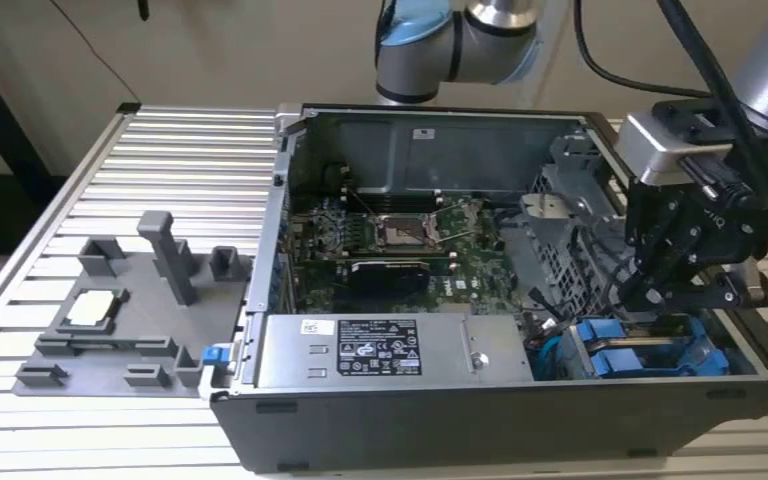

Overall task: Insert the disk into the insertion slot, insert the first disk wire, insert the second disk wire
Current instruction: 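Insert the second disk wire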

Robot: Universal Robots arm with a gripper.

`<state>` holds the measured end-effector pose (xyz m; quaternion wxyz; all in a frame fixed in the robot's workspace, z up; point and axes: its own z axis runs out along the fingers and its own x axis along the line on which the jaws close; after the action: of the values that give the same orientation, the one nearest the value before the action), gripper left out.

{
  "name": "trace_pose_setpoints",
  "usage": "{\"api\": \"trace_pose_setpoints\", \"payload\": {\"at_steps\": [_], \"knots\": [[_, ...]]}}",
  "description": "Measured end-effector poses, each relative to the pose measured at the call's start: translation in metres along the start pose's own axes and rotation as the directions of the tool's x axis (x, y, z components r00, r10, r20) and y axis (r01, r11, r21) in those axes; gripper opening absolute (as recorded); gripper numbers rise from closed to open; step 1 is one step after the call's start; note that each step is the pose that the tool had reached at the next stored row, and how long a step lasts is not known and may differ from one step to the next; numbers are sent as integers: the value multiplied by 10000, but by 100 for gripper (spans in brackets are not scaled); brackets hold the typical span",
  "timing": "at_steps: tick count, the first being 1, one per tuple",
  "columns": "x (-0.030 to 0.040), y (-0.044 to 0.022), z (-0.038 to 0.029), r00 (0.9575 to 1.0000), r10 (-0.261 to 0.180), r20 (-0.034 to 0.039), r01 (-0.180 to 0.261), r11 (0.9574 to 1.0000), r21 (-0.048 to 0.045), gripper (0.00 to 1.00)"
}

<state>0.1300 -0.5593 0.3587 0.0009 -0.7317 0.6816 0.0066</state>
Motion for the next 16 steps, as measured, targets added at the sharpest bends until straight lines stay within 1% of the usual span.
{"api": "trace_pose_setpoints", "payload": {"at_steps": [3, 4, 5, 7, 8, 9, 10, 11, 12, 13, 14, 15, 16], "knots": [[72, 1, -1, 9999, 163, 7, -163, 9998, -99, 16], [84, -13, 0, 9999, 165, 11, -165, 9997, -166, 16], [96, -50, 0, 9999, 167, 18, -167, 9994, -311, 16], [108, -103, 2, 9999, 170, 31, -168, 9984, -536, 16], [129, -142, 6, 9998, 173, 42, -169, 9974, -703, 16], [144, -175, 17, 9998, 174, 49, -169, 9968, -783, 16], [156, -217, 40, 9998, 174, 79, -167, 9964, -834, 16], [157, -225, 49, 9998, 176, 113, -166, 9964, -837, 16], [157, -225, 54, 9997, 178, 178, -163, 9964, -834, 16], [157, -225, 60, 9995, 180, 261, -157, 9964, -830, 16], [158, -239, 86, 9986, 186, 505, -144, 9965, -819, 16], [161, -272, 116, 9985, 219, 504, -177, 9965, -822, 16], [162, -274, 127, 9984, 250, 503, -208, 9964, -821, 16]]}}
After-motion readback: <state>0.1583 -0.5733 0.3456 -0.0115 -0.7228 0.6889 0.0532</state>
